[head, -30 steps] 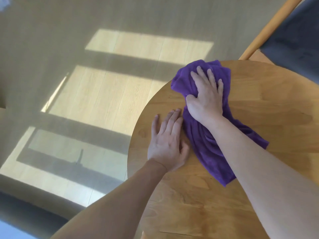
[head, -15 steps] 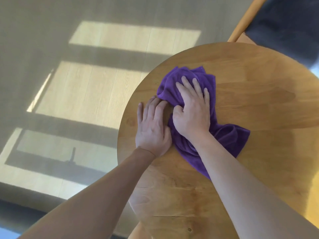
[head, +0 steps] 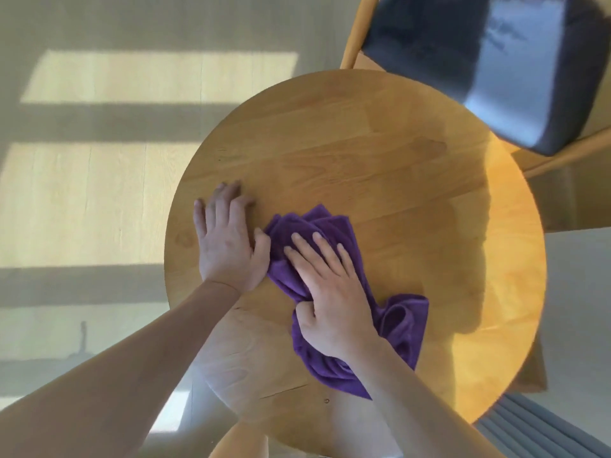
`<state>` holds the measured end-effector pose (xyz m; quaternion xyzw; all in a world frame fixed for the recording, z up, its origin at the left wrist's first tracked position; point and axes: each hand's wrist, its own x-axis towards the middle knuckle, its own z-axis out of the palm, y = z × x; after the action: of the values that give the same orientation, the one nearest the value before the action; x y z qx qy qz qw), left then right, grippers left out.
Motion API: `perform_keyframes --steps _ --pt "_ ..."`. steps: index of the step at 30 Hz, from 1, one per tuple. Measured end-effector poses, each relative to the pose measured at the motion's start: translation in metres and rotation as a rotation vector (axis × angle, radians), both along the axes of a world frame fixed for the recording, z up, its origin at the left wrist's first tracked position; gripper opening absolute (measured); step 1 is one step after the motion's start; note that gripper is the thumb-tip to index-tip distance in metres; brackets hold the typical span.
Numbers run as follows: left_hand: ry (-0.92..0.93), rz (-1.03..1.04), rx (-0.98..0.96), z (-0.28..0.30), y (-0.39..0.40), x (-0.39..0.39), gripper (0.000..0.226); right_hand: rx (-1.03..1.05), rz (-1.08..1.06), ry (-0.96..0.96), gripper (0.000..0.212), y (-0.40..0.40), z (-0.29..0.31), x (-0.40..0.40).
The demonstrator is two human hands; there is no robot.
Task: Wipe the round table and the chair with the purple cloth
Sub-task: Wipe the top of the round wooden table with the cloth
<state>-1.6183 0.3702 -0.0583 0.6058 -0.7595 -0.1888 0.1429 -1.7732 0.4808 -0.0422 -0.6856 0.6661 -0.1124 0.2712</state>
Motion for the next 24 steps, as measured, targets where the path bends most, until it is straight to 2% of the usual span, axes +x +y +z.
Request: perform_keyframes --steps 2,4,7,9,11,15,18,20,24 --pt "-0.087 -0.02 0.005 0.0 0.0 -0.003 0.051 -0.028 -0.151 0.045 0.081 0.006 -0.004 -0.024" --pt "-0.152 -0.042 0.009 -0.002 -0.001 -0.003 0.053 -0.023 -0.424 0.096 0.081 -0.003 -0.005 -0.038" --pt "-0.192 -0.049 0.016 -0.004 -0.003 -0.003 0.054 0.031 -0.807 0.11 0.08 -0.045 -0.001 -0.021" --pt "-0.184 -0.049 0.023 -0.004 -0.003 -0.003 0.053 0.081 -0.943 0.086 0.082 -0.072 0.0 0.001" --pt "-0.191 -0.051 0.023 -0.004 -0.003 -0.003 0.053 0.085 -0.881 0.093 0.083 -0.086 -0.003 0.019" --pt "-0.193 -0.065 0.025 -0.005 -0.003 -0.004 0.054 0.006 -0.433 0.073 0.079 -0.07 -0.007 0.019" --pt "-0.188 -0.06 0.019 -0.005 -0.004 -0.005 0.054 -0.049 -0.247 0.037 0.072 -0.05 -0.011 -0.007" --pt "-0.178 -0.052 0.011 -0.005 -0.003 -0.006 0.053 -0.064 -0.266 0.072 0.07 -0.039 -0.013 -0.027" --pt "-0.177 -0.035 0.018 -0.005 -0.001 -0.007 0.054 -0.006 -0.695 0.135 0.073 -0.037 -0.011 -0.043"
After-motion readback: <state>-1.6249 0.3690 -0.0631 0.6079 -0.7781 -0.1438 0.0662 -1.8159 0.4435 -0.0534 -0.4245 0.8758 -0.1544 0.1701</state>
